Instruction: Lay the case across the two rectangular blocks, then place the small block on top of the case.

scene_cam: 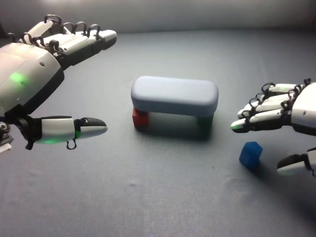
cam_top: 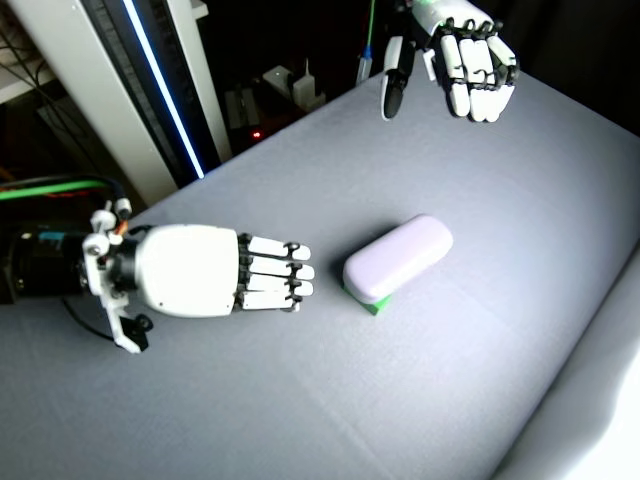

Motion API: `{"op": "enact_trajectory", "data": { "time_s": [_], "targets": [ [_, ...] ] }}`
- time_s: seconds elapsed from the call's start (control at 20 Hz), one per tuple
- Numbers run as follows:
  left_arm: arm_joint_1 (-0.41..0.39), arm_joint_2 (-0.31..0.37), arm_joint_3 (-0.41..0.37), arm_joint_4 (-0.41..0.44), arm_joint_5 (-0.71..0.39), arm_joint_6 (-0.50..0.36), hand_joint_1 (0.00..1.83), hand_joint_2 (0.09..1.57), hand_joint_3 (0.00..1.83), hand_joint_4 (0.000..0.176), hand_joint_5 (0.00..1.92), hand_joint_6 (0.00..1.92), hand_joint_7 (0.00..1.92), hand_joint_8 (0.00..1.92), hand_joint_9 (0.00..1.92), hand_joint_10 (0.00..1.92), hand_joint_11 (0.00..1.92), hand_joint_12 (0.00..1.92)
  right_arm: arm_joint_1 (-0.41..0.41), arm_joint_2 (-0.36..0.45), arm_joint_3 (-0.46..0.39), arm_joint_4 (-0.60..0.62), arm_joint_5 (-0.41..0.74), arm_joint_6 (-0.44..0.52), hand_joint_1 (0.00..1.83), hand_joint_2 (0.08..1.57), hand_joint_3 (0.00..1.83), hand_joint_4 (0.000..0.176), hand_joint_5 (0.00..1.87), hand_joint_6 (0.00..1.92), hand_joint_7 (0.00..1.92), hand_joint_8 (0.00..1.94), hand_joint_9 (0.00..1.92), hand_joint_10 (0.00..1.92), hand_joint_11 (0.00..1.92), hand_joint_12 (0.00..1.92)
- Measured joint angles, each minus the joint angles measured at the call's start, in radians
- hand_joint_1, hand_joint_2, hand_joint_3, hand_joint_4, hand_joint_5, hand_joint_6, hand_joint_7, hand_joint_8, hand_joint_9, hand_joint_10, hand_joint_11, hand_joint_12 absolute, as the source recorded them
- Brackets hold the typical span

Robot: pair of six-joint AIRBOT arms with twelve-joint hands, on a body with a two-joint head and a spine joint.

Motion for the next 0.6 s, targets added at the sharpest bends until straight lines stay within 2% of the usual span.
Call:
{"op": "enact_trajectory", "data": {
  "time_s": [0.05,0.15,0.2,0.25,0.3,0.35,0.5,0.55,0.6],
  "targets": [
    [0.000,-0.003,0.000,0.000,0.000,-0.002,0.97,0.90,0.00,0.051,0.29,0.00,0.32,0.00,0.35,0.00,0.00,1.10,0.009,-0.010,0.003,-0.019,-0.010,0.000,0.97,1.04,0.00,0.025,0.41,0.01,0.36,0.01,0.38,0.02,0.00,1.11],
    [0.000,-0.011,0.000,0.000,0.002,-0.005,0.93,0.90,0.00,0.051,0.30,0.00,0.31,0.00,0.34,0.00,0.00,1.04,0.023,-0.025,0.008,-0.042,-0.024,0.000,0.97,1.05,0.00,0.015,0.43,0.01,0.39,0.01,0.39,0.01,0.00,1.12],
    [0.000,-0.011,0.000,0.002,0.006,-0.005,0.91,0.90,0.00,0.052,0.30,0.00,0.31,0.00,0.34,0.00,0.00,1.08,0.027,-0.029,0.010,-0.049,-0.031,0.000,0.96,1.06,0.00,0.000,0.44,0.00,0.41,0.01,0.41,0.01,0.00,1.17],
    [0.000,-0.011,0.000,0.002,0.005,-0.008,0.90,0.90,0.00,0.055,0.29,0.00,0.28,0.00,0.31,0.00,0.00,1.04,0.033,-0.034,0.014,-0.055,-0.037,0.001,0.97,1.06,0.00,0.000,0.45,0.01,0.44,0.02,0.43,0.02,0.00,1.18],
    [0.000,-0.012,0.000,-0.001,0.005,-0.009,0.90,0.90,0.00,0.050,0.29,0.00,0.28,0.00,0.31,0.00,0.00,1.04,0.037,-0.039,0.020,-0.061,-0.046,0.001,0.96,1.07,0.00,0.000,0.46,0.00,0.45,0.01,0.44,0.01,0.00,1.15],
    [0.000,-0.013,0.000,-0.003,0.003,-0.009,0.90,0.90,0.00,0.063,0.28,0.00,0.27,0.00,0.29,0.00,0.00,0.99,0.037,-0.043,0.023,-0.069,-0.054,0.000,0.98,1.08,0.00,0.000,0.47,0.00,0.47,0.01,0.45,0.01,0.00,1.13],
    [0.000,-0.016,0.000,0.001,0.003,-0.016,0.94,0.90,0.00,0.065,0.28,0.00,0.27,0.00,0.29,0.00,0.00,0.91,0.045,-0.055,0.027,-0.082,-0.074,0.001,1.01,1.08,0.00,0.000,0.56,0.00,0.58,0.01,0.54,0.02,0.03,1.16],
    [0.000,-0.016,0.000,0.000,0.001,-0.016,0.90,0.90,0.00,0.087,0.28,0.00,0.28,0.00,0.31,0.01,0.00,0.93,0.048,-0.056,0.029,-0.084,-0.077,0.000,1.03,1.06,0.00,0.000,0.60,0.00,0.62,0.01,0.58,0.02,0.06,1.15],
    [0.000,-0.016,0.000,-0.003,0.002,-0.016,0.90,0.90,0.00,0.088,0.28,0.00,0.29,0.00,0.32,0.01,0.00,0.93,0.048,-0.060,0.032,-0.083,-0.079,0.000,1.04,1.06,0.00,0.000,0.62,0.01,0.63,0.01,0.60,0.02,0.07,1.14]
  ]
}}
